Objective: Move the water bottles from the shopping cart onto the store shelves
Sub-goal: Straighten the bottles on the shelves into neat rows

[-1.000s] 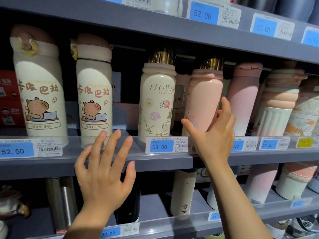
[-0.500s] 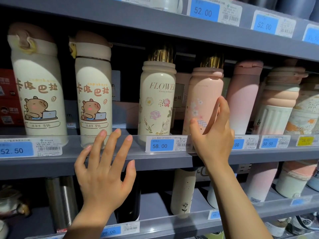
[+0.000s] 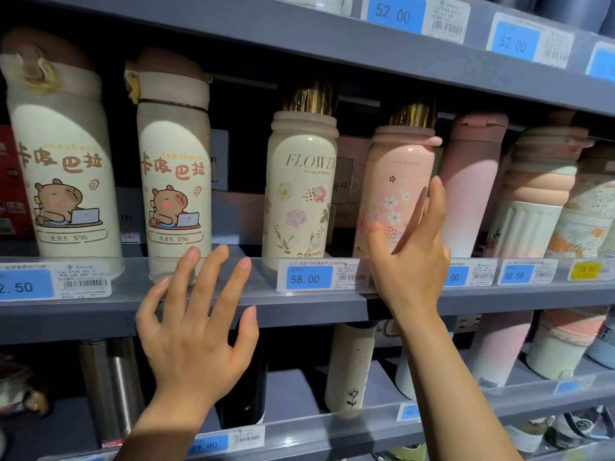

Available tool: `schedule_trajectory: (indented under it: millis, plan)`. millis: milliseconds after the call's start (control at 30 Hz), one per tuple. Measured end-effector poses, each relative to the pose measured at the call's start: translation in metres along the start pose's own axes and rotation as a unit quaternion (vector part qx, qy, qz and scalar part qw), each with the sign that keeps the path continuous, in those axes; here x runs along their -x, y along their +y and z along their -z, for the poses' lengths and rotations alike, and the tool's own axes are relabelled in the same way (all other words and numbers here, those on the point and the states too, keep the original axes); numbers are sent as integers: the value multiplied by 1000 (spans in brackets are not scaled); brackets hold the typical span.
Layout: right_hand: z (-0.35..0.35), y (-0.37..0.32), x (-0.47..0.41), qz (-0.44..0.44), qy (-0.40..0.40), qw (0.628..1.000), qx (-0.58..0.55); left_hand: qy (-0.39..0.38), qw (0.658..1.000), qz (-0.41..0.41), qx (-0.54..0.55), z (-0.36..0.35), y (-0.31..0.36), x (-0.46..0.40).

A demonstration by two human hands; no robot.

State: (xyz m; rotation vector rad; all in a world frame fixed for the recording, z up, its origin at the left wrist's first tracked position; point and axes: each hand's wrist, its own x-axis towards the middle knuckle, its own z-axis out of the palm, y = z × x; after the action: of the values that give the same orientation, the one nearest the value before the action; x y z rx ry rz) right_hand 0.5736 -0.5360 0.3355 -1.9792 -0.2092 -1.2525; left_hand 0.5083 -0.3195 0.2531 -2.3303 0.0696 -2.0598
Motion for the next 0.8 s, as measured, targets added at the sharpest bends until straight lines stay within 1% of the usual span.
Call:
schedule_trajectory:
  millis: [67, 133, 233, 367, 467, 567, 800]
  plan:
    - [-1, -1, -2, 0, 5, 1000, 12, 1, 1000, 1, 1, 0, 1, 0]
    - [0, -1, -4, -21, 14, 1000, 19, 1, 1000, 3, 4, 0, 1, 1]
    - [1, -1, -5, -43, 24, 999, 6, 1, 1000, 3, 8, 0, 0, 1]
    - [2, 0, -3, -48, 15, 998, -27, -2, 1000, 2, 9, 0, -1, 2]
    - [1, 0, -2, -35, -8, 999, -7, -2, 1000, 0, 6, 0, -1, 2]
    - [0, -3, -3, -23, -2, 1000, 17, 1, 1000, -2, 7, -1, -2, 2]
    - [2, -5, -5, -61, 21, 998, 4, 6, 1000, -8, 5, -2, -3, 2]
